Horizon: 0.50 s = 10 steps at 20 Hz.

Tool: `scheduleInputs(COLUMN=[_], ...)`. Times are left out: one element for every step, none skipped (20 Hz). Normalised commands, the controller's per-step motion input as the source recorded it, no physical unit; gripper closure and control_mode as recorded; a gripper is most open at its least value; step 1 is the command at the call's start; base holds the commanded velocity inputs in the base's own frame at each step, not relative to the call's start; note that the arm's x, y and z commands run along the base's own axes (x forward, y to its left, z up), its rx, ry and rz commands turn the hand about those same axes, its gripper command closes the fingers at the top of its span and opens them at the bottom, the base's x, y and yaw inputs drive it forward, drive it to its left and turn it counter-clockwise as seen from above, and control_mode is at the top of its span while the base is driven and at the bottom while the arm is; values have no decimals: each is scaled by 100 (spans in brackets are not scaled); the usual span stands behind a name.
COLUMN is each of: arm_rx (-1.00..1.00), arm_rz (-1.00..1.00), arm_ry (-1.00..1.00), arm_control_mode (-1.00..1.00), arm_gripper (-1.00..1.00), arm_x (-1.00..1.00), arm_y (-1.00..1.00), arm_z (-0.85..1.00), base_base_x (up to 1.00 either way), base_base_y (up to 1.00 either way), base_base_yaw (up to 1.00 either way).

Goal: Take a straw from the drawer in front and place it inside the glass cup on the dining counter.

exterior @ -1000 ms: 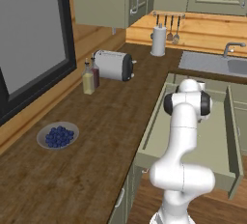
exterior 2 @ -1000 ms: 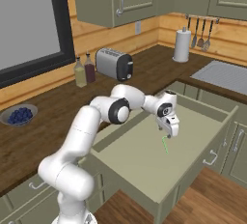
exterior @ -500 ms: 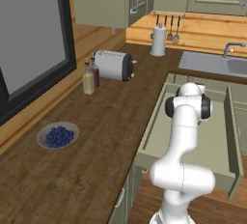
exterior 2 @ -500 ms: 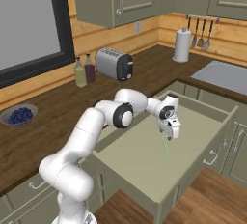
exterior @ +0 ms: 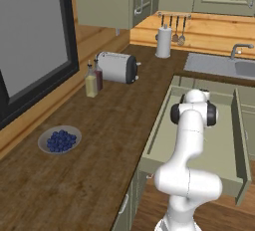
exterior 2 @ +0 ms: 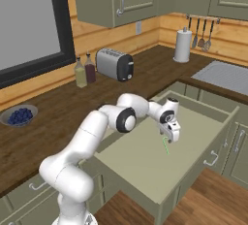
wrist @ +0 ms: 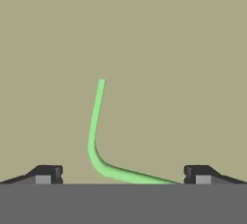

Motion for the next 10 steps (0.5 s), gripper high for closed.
scheduleInputs(arm_rx=[0,0,0,0,0,0,0,0,0,0], arm_rz=[0,0,0,0,0,0,0,0,0,0], arm_ry=[-4,-3,-4,-4,-5,-5,-5,-4,-5,-5], arm_control_mode=[-100,-100,-100,-100,-100,-100,-100,-100,-100,-100], arm_gripper=[-100,-100,-100,-100,-100,-100,-100,-100,-100,-100], arm_x=[16,18,18,14,8,9,1,2,1,2], arm_y=[0,0,0,0,0,0,0,0,0,0], arm_z=[-23,-23,-24,-26,-28,-31,-32,-33,-37,-35], base_base_x=[0,0,0,0,0,0,0,0,0,0], base_base_y=[0,0,0,0,0,0,0,0,0,0], base_base_yaw=[0,0,0,0,0,0,0,0,0,0])
